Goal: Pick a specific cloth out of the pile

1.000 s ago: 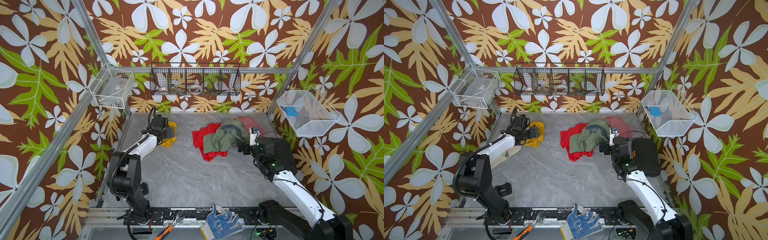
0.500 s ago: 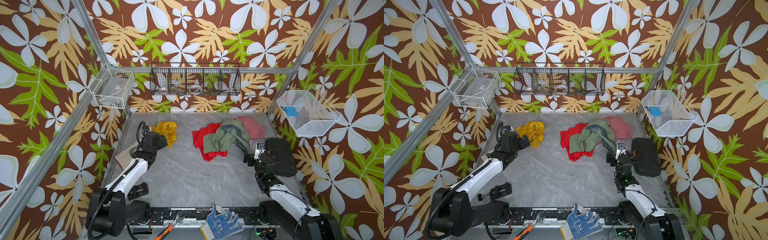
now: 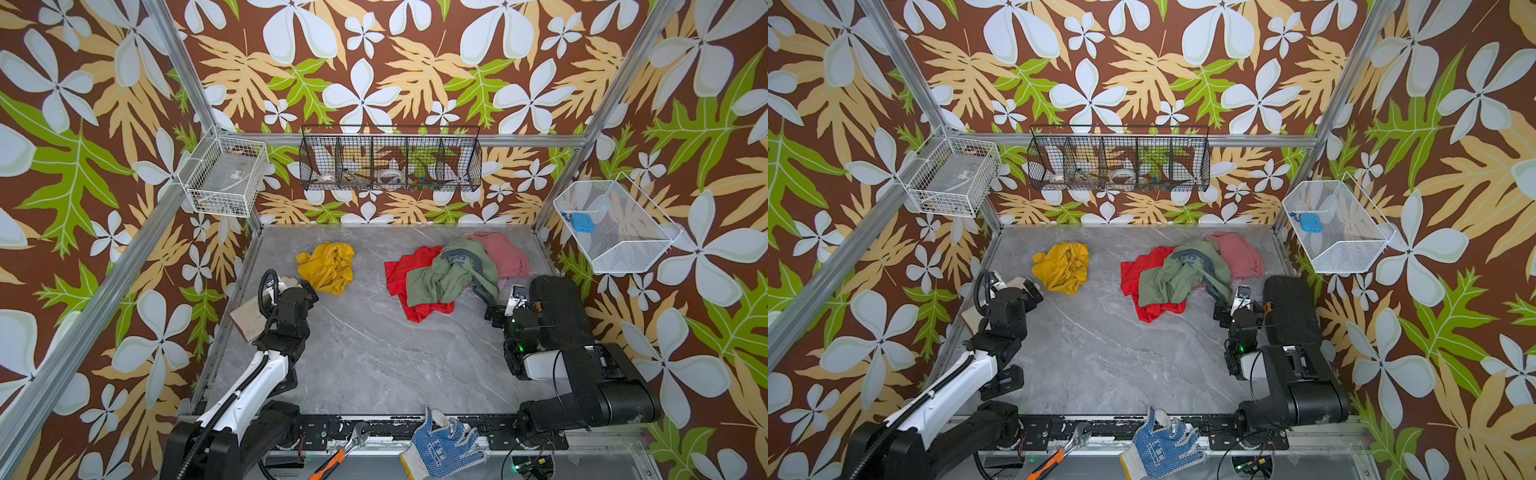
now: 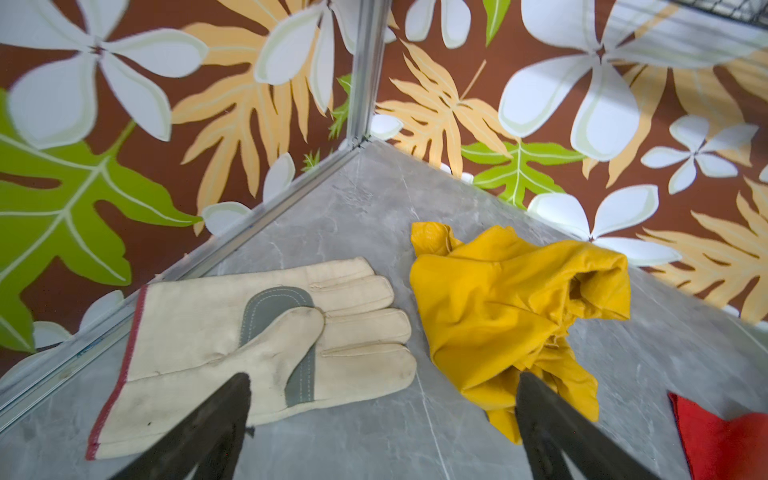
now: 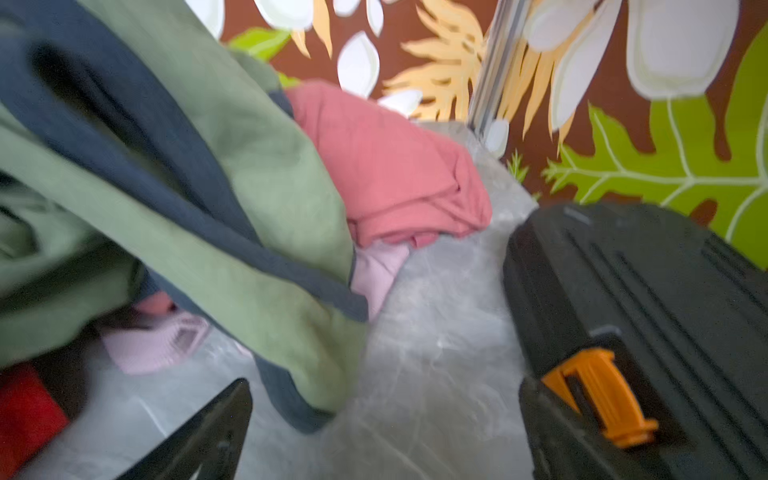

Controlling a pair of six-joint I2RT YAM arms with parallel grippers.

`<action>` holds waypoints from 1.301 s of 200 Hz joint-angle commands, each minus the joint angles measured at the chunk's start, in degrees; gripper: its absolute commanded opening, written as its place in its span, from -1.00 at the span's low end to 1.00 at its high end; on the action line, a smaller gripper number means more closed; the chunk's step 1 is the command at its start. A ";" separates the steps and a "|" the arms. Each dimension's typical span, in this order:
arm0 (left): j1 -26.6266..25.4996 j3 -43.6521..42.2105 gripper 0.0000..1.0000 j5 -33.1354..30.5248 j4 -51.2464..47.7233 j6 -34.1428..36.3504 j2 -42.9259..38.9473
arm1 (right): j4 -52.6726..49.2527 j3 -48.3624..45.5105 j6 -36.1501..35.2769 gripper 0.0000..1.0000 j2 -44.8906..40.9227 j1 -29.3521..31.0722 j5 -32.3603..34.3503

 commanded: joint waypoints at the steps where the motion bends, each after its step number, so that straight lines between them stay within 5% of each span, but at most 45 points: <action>1: 0.22 -7.58 1.00 -4.57 16.86 5.04 -4.41 | 1.67 1.15 -2.11 0.99 -0.50 0.09 -4.63; 31: 0.25 -20.74 1.00 -7.09 40.28 11.11 -6.81 | 2.24 1.43 -3.02 0.99 0.25 0.09 -6.53; 52: 0.89 -22.42 1.00 -3.05 43.20 14.94 -3.68 | 1.68 1.52 -2.93 0.99 0.00 0.09 -6.47; 128: 2.95 -22.48 0.97 12.60 72.39 20.54 24.15 | 1.28 1.87 -2.80 0.99 0.21 0.08 -6.50; 144: 3.28 -18.35 0.99 15.10 59.55 19.86 21.36 | 1.33 1.87 -2.76 0.99 0.21 0.05 -6.59; 167: 4.59 -16.13 1.00 15.96 56.28 18.75 22.34 | 1.27 1.96 -2.76 0.99 0.21 0.06 -6.42; 260: 4.57 -16.82 1.00 15.51 59.50 19.44 23.24 | 1.09 2.05 -2.76 0.99 0.30 0.00 -6.45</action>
